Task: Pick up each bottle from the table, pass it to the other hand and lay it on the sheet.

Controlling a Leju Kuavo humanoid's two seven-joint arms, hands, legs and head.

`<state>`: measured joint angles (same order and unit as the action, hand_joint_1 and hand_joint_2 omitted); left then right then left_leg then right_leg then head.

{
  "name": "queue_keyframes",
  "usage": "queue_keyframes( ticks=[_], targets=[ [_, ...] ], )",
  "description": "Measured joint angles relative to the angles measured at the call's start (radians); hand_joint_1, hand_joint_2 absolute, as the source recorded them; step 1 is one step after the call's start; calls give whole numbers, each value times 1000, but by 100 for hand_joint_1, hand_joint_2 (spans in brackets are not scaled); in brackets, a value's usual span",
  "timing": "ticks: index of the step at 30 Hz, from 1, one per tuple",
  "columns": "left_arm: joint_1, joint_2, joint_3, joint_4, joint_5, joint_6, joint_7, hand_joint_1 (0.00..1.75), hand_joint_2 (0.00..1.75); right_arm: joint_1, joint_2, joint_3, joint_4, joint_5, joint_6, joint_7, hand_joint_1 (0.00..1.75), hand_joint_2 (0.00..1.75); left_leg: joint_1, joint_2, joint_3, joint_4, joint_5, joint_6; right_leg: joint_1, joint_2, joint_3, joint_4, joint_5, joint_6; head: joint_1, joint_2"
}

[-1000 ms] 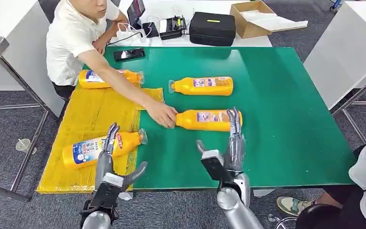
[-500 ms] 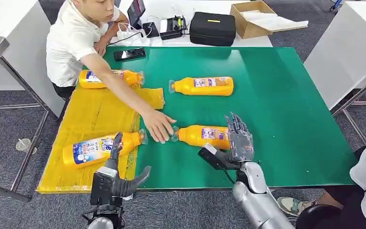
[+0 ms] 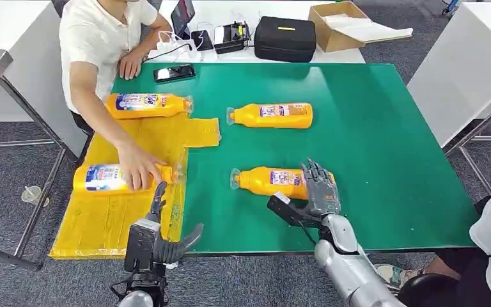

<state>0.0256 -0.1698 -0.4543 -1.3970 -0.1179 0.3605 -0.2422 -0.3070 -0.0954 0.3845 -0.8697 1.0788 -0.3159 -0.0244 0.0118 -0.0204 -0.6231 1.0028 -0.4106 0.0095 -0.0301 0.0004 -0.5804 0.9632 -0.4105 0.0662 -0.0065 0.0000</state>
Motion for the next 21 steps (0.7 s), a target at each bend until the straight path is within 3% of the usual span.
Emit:
queue_keyframes(
  ticks=[17, 21],
  targets=[
    [0, -3, -12, 13, 21, -18, 21, 0, 175, -83, -26, 48, 78, 85, 15, 74, 0, 175, 0, 0, 0, 0, 0, 0, 0, 0, 0, 0, 0, 0, 0, 0],
    [-2, -3, -14, 16, 24, -21, 23, 0, 175, -103, -29, 53, 93, 61, 71, 81, 0, 175, 0, 1, 1, 0, 0, 0, 0, 0, 0, 0, 0, 0, 0, 0]
  ],
)
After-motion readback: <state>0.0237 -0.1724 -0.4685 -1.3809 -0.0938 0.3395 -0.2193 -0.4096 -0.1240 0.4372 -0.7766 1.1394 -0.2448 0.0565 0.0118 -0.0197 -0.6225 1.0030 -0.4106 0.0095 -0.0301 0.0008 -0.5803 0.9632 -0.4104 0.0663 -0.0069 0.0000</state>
